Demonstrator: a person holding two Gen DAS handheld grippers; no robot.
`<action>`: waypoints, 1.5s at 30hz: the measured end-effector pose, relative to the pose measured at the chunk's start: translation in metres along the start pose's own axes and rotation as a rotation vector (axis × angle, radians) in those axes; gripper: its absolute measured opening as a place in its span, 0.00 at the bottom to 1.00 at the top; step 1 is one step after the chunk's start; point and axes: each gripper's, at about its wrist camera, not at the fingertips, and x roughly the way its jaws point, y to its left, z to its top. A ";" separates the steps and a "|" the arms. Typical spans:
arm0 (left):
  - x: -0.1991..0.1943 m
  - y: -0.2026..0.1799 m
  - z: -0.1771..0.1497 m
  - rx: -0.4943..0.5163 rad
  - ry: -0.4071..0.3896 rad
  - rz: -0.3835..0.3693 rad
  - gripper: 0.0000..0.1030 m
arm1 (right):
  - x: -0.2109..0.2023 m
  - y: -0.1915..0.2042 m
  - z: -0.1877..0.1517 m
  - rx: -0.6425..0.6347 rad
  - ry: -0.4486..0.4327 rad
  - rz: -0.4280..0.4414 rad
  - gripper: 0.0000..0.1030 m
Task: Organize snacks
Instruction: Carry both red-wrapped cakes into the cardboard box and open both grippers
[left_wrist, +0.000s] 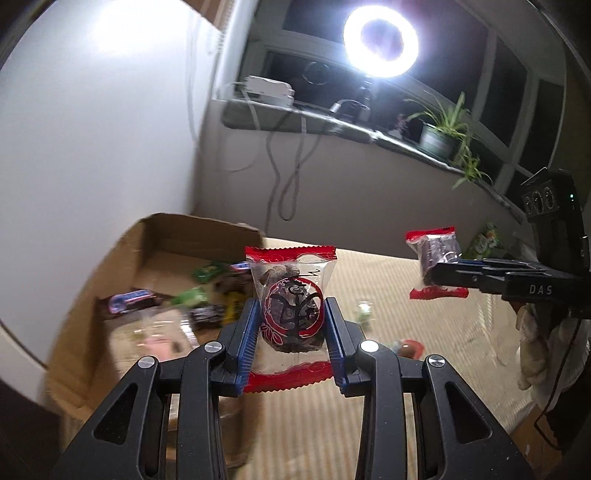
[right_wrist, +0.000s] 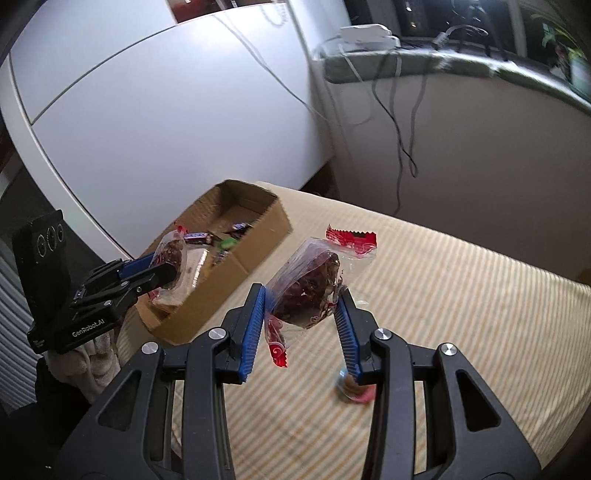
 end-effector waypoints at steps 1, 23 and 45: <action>-0.004 0.006 0.000 -0.008 -0.006 0.012 0.32 | 0.004 0.005 0.003 -0.008 0.000 0.005 0.38; -0.035 0.080 -0.015 -0.110 -0.032 0.156 0.32 | 0.087 0.088 0.039 -0.179 0.068 0.079 0.38; -0.006 0.090 0.000 -0.101 -0.010 0.167 0.32 | 0.187 0.120 0.089 -0.257 0.155 0.075 0.39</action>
